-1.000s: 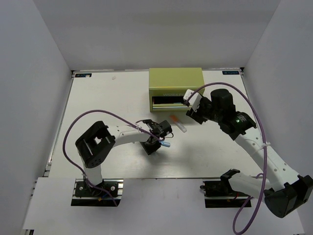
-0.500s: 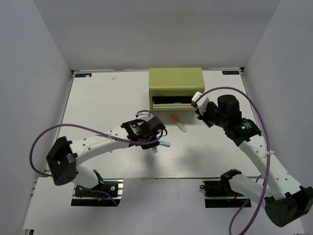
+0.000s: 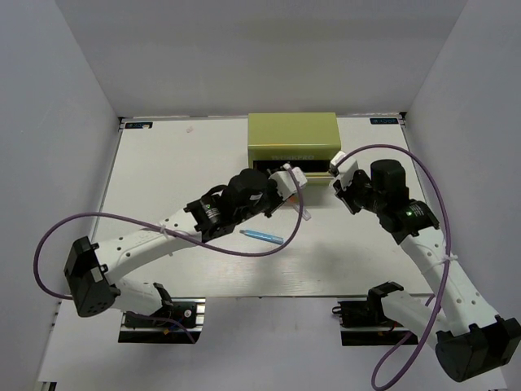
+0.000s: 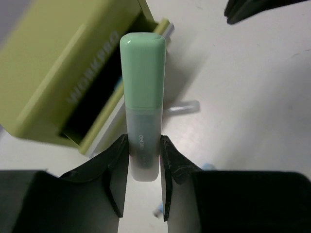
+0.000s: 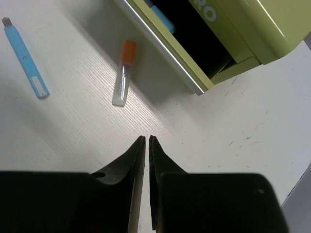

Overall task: Sort the stationery into containers
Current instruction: Place the pen in the drawer.

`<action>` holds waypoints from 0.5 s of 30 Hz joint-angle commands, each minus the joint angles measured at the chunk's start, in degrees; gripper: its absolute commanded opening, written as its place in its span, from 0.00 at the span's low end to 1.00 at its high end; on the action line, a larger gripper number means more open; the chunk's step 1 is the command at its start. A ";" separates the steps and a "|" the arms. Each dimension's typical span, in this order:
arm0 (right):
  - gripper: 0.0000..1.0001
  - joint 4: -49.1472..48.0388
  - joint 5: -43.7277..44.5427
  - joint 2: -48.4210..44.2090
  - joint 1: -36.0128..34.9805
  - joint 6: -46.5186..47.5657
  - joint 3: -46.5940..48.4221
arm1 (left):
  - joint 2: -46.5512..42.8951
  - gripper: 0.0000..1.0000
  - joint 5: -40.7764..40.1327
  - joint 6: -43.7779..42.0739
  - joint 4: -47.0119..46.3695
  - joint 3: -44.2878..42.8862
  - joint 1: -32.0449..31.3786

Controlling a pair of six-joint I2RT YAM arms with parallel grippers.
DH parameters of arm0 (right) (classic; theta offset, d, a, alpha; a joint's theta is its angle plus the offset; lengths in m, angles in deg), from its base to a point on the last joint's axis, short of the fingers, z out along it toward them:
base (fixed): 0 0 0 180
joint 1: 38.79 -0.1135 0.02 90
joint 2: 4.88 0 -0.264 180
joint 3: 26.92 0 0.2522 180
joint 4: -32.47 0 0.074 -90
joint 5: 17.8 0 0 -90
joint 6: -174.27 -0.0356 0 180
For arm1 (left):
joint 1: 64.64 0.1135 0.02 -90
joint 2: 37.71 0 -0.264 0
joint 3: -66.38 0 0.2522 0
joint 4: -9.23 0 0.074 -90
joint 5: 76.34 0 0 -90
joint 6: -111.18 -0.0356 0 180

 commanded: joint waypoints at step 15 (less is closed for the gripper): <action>0.20 -1.48 -0.67 -3.88 4.03 -3.86 -1.75 | 18.12 0.08 4.52 -33.20 -10.81 -12.55 9.43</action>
